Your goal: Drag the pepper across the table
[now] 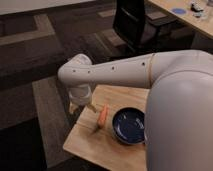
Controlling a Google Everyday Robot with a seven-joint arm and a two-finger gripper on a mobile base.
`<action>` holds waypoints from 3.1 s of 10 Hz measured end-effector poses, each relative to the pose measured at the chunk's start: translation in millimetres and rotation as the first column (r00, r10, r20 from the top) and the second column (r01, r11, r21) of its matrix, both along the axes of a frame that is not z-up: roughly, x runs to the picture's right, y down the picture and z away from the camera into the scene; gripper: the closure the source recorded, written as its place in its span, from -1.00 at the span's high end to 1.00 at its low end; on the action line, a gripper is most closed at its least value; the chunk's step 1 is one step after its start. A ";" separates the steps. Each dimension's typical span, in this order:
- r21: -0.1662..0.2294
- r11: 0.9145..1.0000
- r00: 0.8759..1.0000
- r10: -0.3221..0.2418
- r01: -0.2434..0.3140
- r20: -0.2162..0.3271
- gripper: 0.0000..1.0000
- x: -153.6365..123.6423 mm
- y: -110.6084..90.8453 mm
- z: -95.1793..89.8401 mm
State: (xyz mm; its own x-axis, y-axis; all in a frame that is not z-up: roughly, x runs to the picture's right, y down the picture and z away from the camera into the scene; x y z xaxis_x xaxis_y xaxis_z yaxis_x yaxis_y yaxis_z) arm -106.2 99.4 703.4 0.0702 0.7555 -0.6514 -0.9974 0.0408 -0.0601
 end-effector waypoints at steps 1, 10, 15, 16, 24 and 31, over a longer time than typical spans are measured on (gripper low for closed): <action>0.000 1.000 1.000 0.000 0.000 0.000 0.30 0.0 0.2 0.2; 0.020 0.992 0.991 -0.121 0.123 -0.060 0.30 93.2 -30.7 60.8; 0.095 0.932 0.937 -0.346 0.350 -0.049 0.30 146.5 -32.8 78.3; 0.094 0.926 0.931 -0.361 0.364 -0.056 0.30 154.3 -29.3 82.1; 0.059 0.916 0.918 -0.394 0.396 -0.047 0.30 168.1 10.5 111.4; 0.174 0.852 0.827 -0.522 0.494 0.208 0.30 -23.8 -22.1 115.0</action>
